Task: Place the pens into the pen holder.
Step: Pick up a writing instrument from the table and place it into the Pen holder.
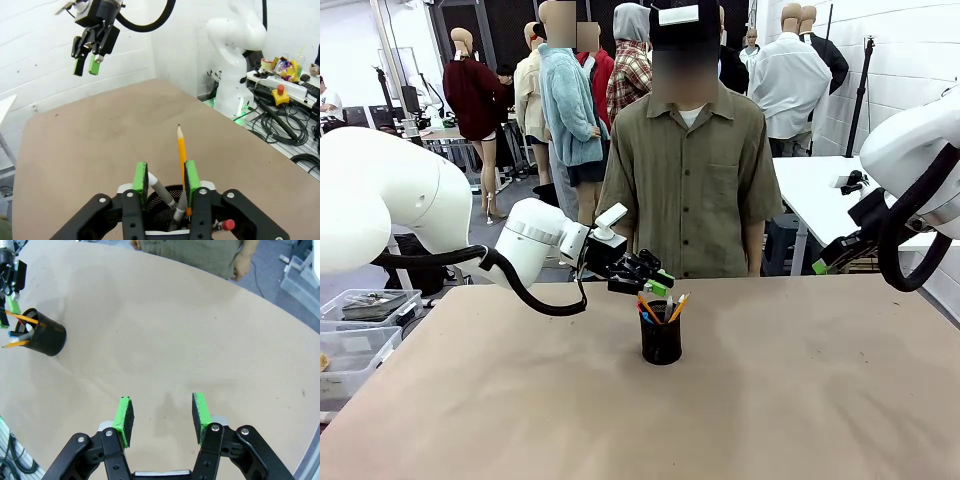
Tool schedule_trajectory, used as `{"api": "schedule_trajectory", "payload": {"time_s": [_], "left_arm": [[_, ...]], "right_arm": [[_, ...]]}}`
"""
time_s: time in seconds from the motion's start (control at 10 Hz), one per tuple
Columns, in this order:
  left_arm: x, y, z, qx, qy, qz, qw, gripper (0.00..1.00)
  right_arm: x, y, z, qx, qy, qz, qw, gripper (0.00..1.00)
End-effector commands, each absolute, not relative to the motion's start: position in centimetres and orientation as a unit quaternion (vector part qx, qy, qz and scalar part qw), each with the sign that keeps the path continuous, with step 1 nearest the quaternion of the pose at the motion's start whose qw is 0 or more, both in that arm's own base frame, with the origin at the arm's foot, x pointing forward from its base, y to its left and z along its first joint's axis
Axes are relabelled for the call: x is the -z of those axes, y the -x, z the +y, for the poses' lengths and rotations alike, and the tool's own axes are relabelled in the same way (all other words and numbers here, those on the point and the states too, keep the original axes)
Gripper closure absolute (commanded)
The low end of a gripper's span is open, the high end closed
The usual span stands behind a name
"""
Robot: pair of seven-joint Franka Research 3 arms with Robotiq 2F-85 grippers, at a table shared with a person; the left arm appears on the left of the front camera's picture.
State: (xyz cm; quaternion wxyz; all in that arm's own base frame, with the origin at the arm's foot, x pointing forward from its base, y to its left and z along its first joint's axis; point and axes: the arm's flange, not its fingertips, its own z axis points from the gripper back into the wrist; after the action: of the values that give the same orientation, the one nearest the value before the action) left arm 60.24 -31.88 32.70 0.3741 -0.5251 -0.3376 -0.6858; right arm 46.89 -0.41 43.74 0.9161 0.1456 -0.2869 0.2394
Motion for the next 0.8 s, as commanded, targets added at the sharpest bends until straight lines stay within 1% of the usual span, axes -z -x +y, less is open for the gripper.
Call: {"api": "schedule_trajectory", "payload": {"time_s": [0.0, 0.2, 0.3, 0.4, 0.6, 0.7], "left_arm": [[-33.4, -60.6, -31.5, 0.684, 0.533, -0.335, 0.368, 0.38], [-34.5, -60.3, -30.7, 0.674, 0.531, -0.347, 0.378, 0.38], [-36.0, -60.1, -29.8, 0.674, 0.521, -0.353, 0.387, 0.38], [-37.7, -59.7, -28.5, 0.663, 0.515, -0.358, 0.408, 0.38], [-42.4, -57.4, -24.2, 0.634, 0.480, -0.371, 0.480, 0.38], [-44.5, -55.9, -22.0, 0.623, 0.457, -0.366, 0.518, 0.38]], "right_arm": [[-43.3, -46.8, -0.5, -0.245, -0.138, -0.294, 0.914, 0.40], [-43.3, -46.8, -0.5, -0.245, -0.138, -0.294, 0.914, 0.40], [-43.3, -46.8, -0.5, -0.245, -0.138, -0.294, 0.914, 0.40], [-43.3, -46.8, -0.5, -0.245, -0.138, -0.294, 0.914, 0.40], [-43.3, -46.8, -0.5, -0.245, -0.138, -0.294, 0.914, 0.40], [-43.3, -46.8, -0.5, -0.245, -0.138, -0.294, 0.914, 0.40]]}}
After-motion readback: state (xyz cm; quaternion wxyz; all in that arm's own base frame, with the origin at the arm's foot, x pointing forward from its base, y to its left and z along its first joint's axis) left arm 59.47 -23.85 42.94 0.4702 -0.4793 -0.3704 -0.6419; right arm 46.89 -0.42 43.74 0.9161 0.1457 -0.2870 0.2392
